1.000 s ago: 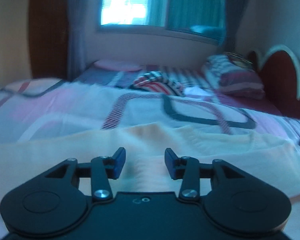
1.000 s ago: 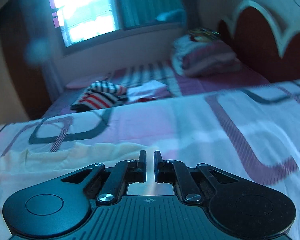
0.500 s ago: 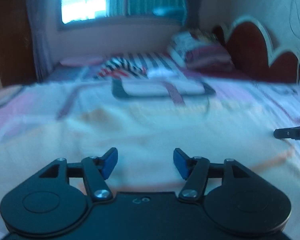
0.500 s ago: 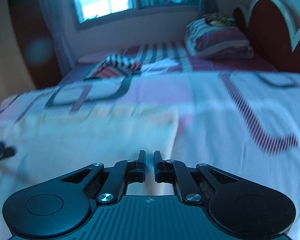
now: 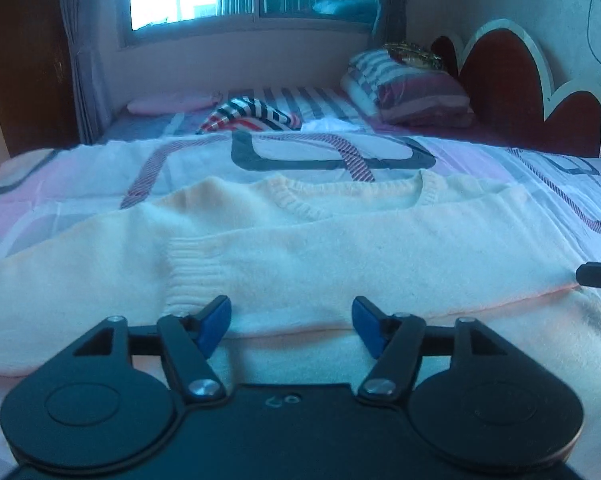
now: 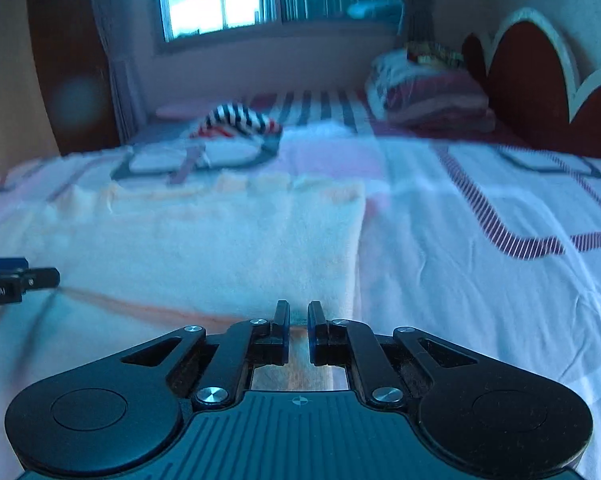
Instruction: Fold small clothes
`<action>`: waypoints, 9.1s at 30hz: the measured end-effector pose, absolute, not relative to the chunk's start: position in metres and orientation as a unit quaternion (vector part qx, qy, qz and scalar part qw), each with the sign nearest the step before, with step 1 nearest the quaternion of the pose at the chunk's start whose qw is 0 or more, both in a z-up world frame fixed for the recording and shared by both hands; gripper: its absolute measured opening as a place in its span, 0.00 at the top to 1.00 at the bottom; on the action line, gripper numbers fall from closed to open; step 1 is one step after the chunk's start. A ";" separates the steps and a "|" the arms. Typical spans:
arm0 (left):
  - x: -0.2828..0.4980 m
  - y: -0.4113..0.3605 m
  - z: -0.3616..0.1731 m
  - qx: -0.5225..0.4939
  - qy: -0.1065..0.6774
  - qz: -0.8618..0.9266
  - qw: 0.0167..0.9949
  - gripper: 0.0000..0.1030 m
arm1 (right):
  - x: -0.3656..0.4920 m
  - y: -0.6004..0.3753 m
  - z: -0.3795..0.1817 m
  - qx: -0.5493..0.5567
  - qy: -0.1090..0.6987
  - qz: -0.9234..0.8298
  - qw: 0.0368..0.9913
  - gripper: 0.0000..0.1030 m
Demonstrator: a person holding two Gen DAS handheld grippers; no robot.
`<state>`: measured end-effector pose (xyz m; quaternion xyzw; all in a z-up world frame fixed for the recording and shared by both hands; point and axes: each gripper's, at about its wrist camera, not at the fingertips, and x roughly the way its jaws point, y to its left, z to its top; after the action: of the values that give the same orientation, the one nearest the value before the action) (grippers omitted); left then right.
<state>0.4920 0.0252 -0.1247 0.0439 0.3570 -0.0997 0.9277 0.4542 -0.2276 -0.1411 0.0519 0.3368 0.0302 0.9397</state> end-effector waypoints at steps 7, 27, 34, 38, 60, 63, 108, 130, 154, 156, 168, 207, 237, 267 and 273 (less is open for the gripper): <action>0.476 0.040 -0.122 0.036 0.354 -0.096 0.930 0.31 | 0.431 -0.230 -0.140 0.063 0.332 0.022 0.941 0.94; 0.402 0.327 -0.115 -0.308 0.297 0.194 0.883 0.43 | 0.423 -0.181 -0.132 0.098 0.343 0.050 0.933 0.93; 0.412 0.384 -0.119 -0.383 0.262 0.224 0.857 0.45 | 0.442 -0.174 -0.130 0.109 0.346 0.039 0.931 0.93; 0.417 0.402 -0.124 -0.401 0.252 0.237 0.848 0.54 | 0.445 -0.177 -0.128 0.117 0.344 0.025 0.931 0.93; 0.502 0.185 -0.049 -0.193 0.244 -0.010 0.950 0.98 | 0.460 -0.202 -0.121 0.159 0.323 0.009 0.933 0.94; 0.509 0.123 -0.052 -0.157 0.255 -0.049 0.953 0.98 | 0.460 -0.210 -0.120 0.170 0.318 0.011 0.933 0.93; 0.454 0.119 -0.121 -0.020 0.337 0.043 0.940 0.40 | 0.524 -0.213 -0.144 0.259 0.366 0.116 0.886 0.50; 0.462 0.114 -0.135 0.008 0.340 0.014 0.940 0.50 | 0.507 -0.203 -0.083 0.174 0.281 0.097 0.939 0.96; 0.456 0.125 -0.123 -0.010 0.349 -0.023 0.937 0.59 | 0.483 -0.263 -0.141 0.237 0.345 0.063 0.906 0.50; 0.449 0.129 -0.111 -0.028 0.317 -0.024 0.948 0.59 | 0.488 -0.268 -0.139 0.246 0.342 0.063 0.905 0.50; 0.496 0.090 -0.131 0.004 0.349 -0.069 0.934 0.59 | 0.507 -0.260 -0.118 0.158 0.292 0.075 0.940 0.95; 0.599 0.074 -0.130 0.014 0.363 -0.064 0.929 0.27 | 0.549 -0.178 -0.136 0.110 0.309 0.076 0.942 0.73; 0.492 0.008 -0.122 0.042 0.326 -0.095 0.940 0.25 | 0.499 -0.156 -0.137 0.056 0.326 0.098 0.938 0.72; 0.482 0.041 -0.138 0.067 0.361 -0.032 0.930 0.18 | 0.469 -0.216 -0.152 0.030 0.332 0.067 0.941 0.72; 0.471 0.033 -0.115 0.112 0.397 -0.026 0.911 0.20 | 0.458 -0.218 -0.132 0.028 0.327 0.063 0.943 0.72</action>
<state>0.4710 0.0326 -0.1147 0.1122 0.3972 -0.0258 0.9105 0.4581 -0.2183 -0.1322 0.0283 0.3267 0.0628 0.9426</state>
